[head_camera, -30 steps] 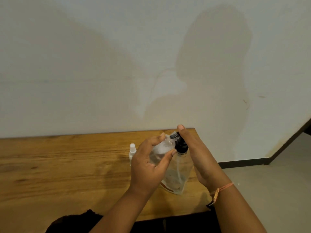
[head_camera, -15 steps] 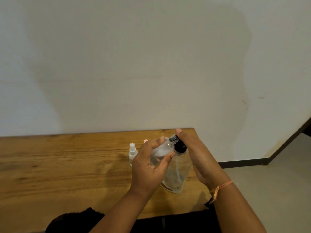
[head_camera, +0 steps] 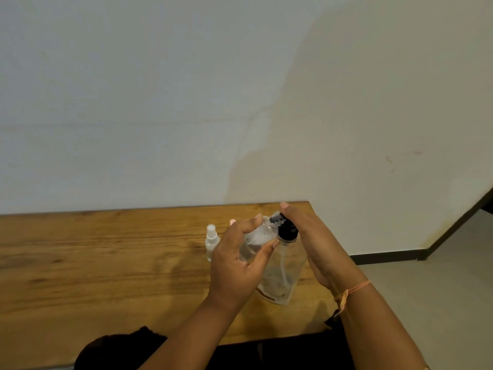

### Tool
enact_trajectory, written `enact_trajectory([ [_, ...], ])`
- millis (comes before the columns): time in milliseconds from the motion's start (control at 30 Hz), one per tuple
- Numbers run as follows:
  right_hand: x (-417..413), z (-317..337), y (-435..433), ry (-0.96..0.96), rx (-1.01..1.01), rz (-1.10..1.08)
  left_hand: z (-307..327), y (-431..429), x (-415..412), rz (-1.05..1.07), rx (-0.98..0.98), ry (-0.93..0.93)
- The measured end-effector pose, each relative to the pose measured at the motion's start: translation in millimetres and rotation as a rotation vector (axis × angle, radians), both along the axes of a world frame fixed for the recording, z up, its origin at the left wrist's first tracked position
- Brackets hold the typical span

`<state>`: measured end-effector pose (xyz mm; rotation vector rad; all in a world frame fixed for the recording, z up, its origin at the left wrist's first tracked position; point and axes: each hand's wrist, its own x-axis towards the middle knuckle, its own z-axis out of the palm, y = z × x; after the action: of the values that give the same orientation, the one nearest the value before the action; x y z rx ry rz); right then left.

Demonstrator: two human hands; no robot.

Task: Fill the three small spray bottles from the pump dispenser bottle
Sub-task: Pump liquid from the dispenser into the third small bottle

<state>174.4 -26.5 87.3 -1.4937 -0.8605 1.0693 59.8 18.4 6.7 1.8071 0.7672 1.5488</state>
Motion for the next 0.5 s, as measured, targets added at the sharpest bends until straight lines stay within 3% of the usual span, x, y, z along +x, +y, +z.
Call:
enact_trajectory([
  [500,1.1,-1.2,-2.0,-0.054,0.027,0.028,4.5,-1.4,-0.2,-0.002,-0.015,-0.041],
])
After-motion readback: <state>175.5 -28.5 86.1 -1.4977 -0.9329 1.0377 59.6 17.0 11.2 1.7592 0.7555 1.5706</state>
